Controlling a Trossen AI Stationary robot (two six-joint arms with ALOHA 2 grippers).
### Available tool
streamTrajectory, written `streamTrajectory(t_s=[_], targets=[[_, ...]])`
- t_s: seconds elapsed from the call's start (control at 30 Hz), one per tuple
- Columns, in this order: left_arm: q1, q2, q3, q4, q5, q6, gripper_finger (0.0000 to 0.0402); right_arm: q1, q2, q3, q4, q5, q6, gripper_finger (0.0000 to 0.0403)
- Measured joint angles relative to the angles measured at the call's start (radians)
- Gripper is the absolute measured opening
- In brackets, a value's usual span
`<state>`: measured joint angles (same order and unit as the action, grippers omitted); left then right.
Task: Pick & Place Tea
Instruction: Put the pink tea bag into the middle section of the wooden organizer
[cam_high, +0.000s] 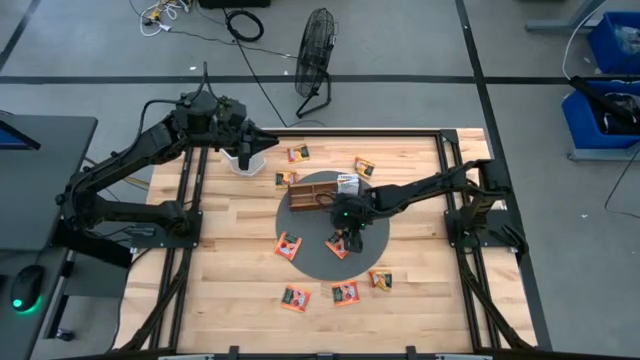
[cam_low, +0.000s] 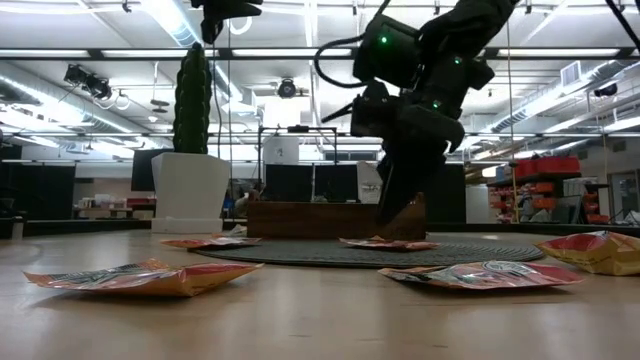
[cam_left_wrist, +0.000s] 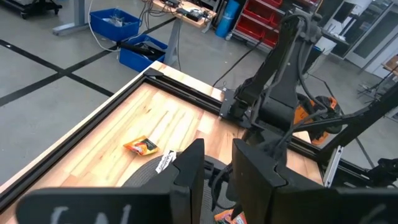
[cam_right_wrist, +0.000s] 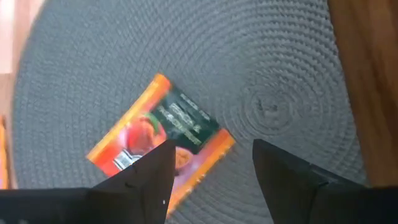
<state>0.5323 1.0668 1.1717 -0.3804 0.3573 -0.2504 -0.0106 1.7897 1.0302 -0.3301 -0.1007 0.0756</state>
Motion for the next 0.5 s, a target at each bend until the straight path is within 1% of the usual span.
streamTrajectory(t_s=[0.2,0.5], targets=[[0.0,0.0,0.0,-0.001,0.0,0.0,0.0085,-0.006,0.0,0.0,0.032,-0.012,-0.063,0.0219],[0.0,0.0,0.0,-0.006,0.0,0.002,0.0085,-0.006,0.01,0.0,0.036,-0.014,-0.084,0.0219]])
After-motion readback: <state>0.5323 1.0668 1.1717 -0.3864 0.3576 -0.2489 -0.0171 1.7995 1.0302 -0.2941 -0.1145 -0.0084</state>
